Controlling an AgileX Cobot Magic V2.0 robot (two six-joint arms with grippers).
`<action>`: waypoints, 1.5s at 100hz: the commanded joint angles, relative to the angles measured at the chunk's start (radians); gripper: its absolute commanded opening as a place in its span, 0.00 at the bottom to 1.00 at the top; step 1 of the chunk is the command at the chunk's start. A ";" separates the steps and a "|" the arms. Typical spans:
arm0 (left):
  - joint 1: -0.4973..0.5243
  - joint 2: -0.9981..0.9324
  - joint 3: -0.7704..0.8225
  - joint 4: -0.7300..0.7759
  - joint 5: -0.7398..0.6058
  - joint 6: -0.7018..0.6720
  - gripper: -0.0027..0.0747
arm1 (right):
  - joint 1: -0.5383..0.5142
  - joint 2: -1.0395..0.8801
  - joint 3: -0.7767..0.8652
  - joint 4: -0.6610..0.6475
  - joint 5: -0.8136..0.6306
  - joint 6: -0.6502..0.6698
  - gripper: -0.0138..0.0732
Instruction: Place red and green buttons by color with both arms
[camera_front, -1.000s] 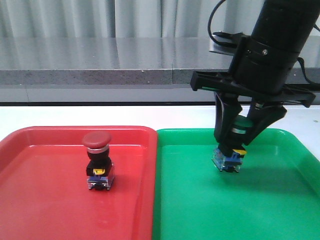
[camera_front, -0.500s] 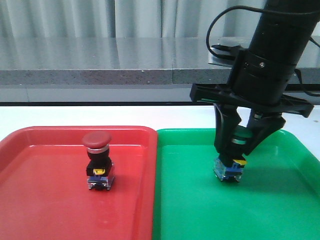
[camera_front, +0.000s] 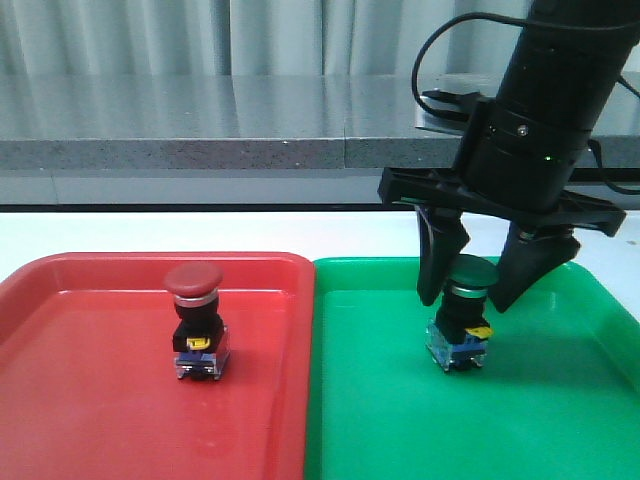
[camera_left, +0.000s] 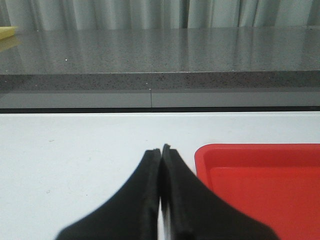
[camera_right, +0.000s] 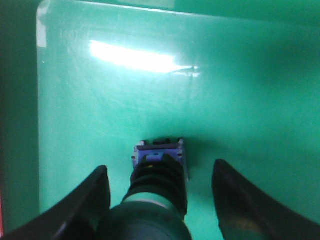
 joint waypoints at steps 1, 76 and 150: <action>0.004 -0.034 0.011 -0.008 -0.084 -0.008 0.01 | 0.000 -0.053 -0.032 0.024 -0.001 -0.014 0.69; 0.004 -0.034 0.011 -0.008 -0.084 -0.008 0.01 | -0.006 -0.321 -0.034 -0.043 0.044 -0.040 0.40; 0.004 -0.034 0.011 -0.008 -0.084 -0.008 0.01 | -0.298 -0.502 0.054 -0.114 0.090 -0.039 0.09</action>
